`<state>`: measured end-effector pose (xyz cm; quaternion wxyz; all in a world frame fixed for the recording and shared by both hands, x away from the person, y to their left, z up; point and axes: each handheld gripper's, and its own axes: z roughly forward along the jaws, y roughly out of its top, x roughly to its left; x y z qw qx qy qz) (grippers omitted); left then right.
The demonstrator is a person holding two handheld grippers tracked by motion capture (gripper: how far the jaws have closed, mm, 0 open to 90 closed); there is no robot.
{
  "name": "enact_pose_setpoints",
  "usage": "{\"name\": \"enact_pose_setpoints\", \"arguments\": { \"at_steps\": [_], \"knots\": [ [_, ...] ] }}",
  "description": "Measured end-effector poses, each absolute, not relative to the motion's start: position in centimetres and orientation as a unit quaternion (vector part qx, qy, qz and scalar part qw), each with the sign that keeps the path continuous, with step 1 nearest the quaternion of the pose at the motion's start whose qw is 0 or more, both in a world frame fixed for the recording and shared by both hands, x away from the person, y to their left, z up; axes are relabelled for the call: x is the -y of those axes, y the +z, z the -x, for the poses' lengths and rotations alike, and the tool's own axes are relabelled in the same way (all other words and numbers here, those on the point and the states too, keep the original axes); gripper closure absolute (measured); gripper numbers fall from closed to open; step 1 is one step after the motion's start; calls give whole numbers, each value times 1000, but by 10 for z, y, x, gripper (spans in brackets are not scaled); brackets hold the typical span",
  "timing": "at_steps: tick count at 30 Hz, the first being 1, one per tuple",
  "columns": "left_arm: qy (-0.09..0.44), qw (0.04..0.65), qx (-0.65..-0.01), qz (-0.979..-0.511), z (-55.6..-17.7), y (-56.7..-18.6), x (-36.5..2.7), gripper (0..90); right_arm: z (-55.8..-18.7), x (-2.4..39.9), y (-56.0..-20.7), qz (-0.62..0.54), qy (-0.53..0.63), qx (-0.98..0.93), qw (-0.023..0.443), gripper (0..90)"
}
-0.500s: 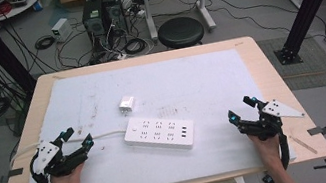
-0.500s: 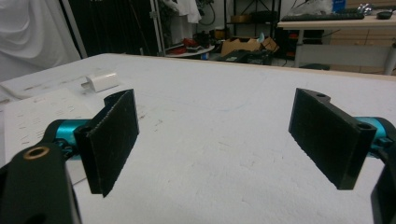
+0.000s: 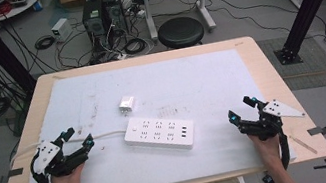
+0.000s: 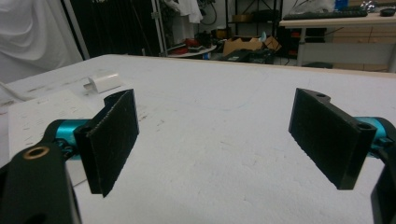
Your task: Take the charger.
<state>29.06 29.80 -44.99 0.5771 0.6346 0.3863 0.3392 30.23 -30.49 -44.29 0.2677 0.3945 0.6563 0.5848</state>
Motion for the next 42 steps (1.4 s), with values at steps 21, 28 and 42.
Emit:
{"name": "enact_pose_setpoints", "arguments": {
  "at_steps": [21, 28, 42],
  "knots": [
    [331, 559, -408, -642, -296, -451, -295, 256, -300, 304, -443, -392, 589, -654, 269, 163],
    [325, 552, -410, -649, -297, -443, -287, 251, -300, 302, -443, -388, 582, -661, 271, 163],
    [324, 502, -415, -686, -318, -400, -258, 285, -300, 301, -443, -386, 577, -666, 273, 163]
  ]
}}
